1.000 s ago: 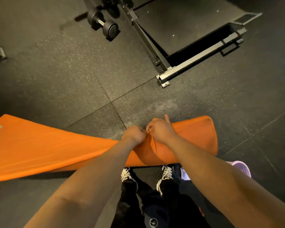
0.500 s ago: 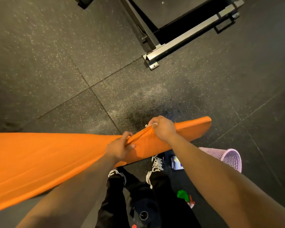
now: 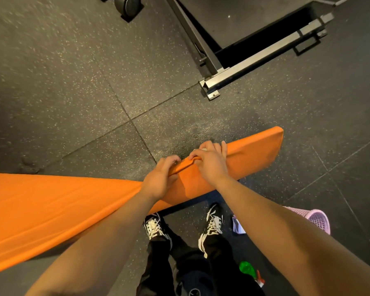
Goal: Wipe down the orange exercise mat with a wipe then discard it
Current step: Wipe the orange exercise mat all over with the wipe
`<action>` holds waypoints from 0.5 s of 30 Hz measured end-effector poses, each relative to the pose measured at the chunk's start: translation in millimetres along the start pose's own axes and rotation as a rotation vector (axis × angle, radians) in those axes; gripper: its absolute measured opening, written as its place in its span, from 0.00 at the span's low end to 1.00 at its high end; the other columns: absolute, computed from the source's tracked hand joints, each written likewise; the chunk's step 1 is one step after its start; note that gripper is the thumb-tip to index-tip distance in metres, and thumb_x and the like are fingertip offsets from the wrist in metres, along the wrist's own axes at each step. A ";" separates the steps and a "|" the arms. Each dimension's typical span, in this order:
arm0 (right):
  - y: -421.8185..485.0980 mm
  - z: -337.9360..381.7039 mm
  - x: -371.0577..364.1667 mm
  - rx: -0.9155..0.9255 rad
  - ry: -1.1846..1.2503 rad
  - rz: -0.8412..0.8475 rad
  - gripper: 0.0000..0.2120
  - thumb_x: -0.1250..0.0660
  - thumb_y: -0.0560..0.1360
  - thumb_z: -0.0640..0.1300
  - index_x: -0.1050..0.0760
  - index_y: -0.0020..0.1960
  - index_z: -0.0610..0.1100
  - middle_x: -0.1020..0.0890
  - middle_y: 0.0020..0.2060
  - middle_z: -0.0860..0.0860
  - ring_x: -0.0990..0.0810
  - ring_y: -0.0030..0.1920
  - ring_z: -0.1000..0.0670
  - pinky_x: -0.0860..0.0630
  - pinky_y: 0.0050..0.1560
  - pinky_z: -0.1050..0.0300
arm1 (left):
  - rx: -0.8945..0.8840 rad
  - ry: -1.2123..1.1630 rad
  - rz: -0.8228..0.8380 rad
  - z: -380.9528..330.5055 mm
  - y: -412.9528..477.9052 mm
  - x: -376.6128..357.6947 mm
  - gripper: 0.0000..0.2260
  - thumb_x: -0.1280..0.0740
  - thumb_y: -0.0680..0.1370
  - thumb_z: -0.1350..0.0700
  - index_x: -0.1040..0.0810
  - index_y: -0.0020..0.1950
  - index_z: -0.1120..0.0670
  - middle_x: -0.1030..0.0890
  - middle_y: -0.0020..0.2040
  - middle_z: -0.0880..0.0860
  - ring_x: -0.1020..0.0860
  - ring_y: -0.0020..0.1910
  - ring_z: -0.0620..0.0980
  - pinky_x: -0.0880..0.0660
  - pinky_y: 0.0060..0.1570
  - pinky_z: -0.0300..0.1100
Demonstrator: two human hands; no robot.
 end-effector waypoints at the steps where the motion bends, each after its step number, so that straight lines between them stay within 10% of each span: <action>1: 5.0 -4.6 0.6 -0.029 0.009 -0.018 0.09 0.30 0.77 0.45 0.18 0.49 0.61 0.28 0.56 0.56 0.32 0.64 0.48 0.67 0.77 0.47 | -0.040 0.086 -0.038 3.9 -1.5 1.9 0.24 0.31 0.78 0.58 0.34 0.68 0.38 0.30 0.68 0.47 0.25 0.63 0.55 0.27 0.58 0.52; 7: 32.7 -22.8 1.6 -0.136 0.081 -0.116 0.10 0.31 0.77 0.41 0.17 0.48 0.57 0.28 0.55 0.54 0.32 0.64 0.47 0.67 0.77 0.51 | -0.002 0.490 -0.148 20.3 -2.0 9.3 0.29 0.35 0.79 0.61 0.39 0.71 0.33 0.31 0.70 0.50 0.28 0.63 0.55 0.47 0.68 0.53; 11: 51.7 -22.0 14.8 -0.149 0.098 -0.261 0.11 0.33 0.78 0.39 0.16 0.52 0.52 0.29 0.55 0.51 0.33 0.62 0.44 0.37 0.71 0.49 | 0.001 0.533 -0.231 7.3 36.9 24.6 0.24 0.37 0.81 0.59 0.35 0.68 0.33 0.30 0.68 0.50 0.30 0.63 0.54 0.49 0.66 0.54; 15: 70.9 -23.2 12.0 -0.187 0.167 -0.299 0.15 0.37 0.79 0.36 0.17 0.59 0.48 0.29 0.56 0.47 0.34 0.60 0.44 0.28 0.61 0.51 | 0.108 0.532 -0.385 1.0 74.3 42.3 0.18 0.37 0.81 0.55 0.30 0.65 0.34 0.35 0.69 0.51 0.37 0.66 0.58 0.47 0.65 0.56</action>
Point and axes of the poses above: each hand's wrist, its own y-axis towards the middle knuckle, its own x-axis out of the back of the hand, z = x × y, the point moved 6 cm from there along y, towards the middle knuckle
